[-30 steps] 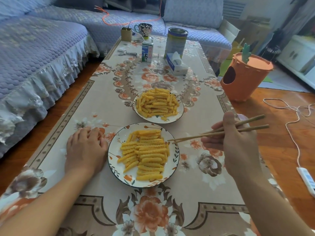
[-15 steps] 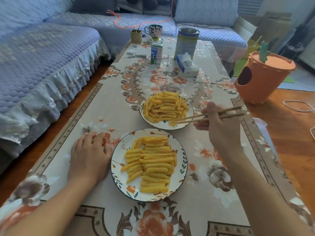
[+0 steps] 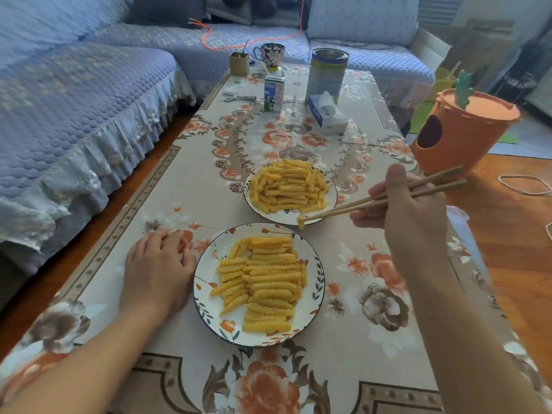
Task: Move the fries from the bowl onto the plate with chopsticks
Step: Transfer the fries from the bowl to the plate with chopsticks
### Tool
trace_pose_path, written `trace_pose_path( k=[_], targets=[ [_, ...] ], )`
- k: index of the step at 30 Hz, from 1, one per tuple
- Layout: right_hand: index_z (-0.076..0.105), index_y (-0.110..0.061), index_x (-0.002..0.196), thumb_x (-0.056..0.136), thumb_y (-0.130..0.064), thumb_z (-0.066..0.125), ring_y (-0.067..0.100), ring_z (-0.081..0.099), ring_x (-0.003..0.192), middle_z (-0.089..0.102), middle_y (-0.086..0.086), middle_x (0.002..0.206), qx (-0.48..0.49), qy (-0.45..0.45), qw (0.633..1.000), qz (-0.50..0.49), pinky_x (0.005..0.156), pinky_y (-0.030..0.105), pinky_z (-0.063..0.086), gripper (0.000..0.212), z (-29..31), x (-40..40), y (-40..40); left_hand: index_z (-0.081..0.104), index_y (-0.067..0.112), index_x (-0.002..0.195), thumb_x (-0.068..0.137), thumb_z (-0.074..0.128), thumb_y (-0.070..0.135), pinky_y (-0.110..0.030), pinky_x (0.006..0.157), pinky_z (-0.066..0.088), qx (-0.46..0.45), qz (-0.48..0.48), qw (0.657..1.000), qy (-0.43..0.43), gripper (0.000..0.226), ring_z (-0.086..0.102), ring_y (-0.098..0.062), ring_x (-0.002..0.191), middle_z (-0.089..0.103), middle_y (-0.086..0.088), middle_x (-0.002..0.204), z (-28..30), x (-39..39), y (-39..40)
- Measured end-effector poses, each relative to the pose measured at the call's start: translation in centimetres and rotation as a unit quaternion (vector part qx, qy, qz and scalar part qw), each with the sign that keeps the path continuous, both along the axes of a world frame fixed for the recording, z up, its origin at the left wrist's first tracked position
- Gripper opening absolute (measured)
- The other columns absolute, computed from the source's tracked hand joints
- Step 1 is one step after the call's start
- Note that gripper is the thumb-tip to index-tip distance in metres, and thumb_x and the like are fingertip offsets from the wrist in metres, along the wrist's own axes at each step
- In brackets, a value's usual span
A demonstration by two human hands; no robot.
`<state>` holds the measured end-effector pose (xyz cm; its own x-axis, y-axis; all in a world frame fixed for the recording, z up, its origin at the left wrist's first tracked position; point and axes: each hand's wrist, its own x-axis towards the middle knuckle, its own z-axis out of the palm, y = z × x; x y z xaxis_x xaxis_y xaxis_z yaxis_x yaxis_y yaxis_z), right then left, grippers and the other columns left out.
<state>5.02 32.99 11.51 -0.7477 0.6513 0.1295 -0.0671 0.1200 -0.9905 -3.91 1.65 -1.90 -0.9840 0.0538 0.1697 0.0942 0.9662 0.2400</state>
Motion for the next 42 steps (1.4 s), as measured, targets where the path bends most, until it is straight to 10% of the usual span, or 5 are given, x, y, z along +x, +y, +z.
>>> trace_pose_path(
  k=[26, 42],
  targets=[
    [0.070, -0.021, 0.082, 0.105, -0.031, 0.056, 0.025, 0.074, 0.060, 0.073, 0.004, 0.066, 0.138, -0.033, 0.990, 0.022, 0.063, 0.041, 0.065, 0.029, -2.8, -3.6, 1.5, 0.060, 0.016, 0.135, 0.096, 0.053, 0.032, -0.052, 0.115, 0.036, -0.004, -0.001, 1.000, -0.002, 0.043, 0.046, -0.035, 0.134, 0.055, -0.016, 0.141, -0.2, -0.3, -0.1],
    [0.064, 0.002, 0.083, 0.106, -0.039, 0.048, 0.033, 0.072, 0.053, 0.068, 0.017, 0.058, 0.074, -0.090, 0.991, 0.059, 0.053, 0.040, 0.063, 0.050, 3.4, 1.8, -0.2, 0.059, 0.018, 0.136, 0.097, 0.052, 0.034, -0.053, 0.118, 0.032, 0.001, -0.001, 1.000, -0.002, 0.042, 0.043, -0.035, 0.137, 0.054, -0.016, 0.144, 0.0, -0.1, -0.1]
  ],
)
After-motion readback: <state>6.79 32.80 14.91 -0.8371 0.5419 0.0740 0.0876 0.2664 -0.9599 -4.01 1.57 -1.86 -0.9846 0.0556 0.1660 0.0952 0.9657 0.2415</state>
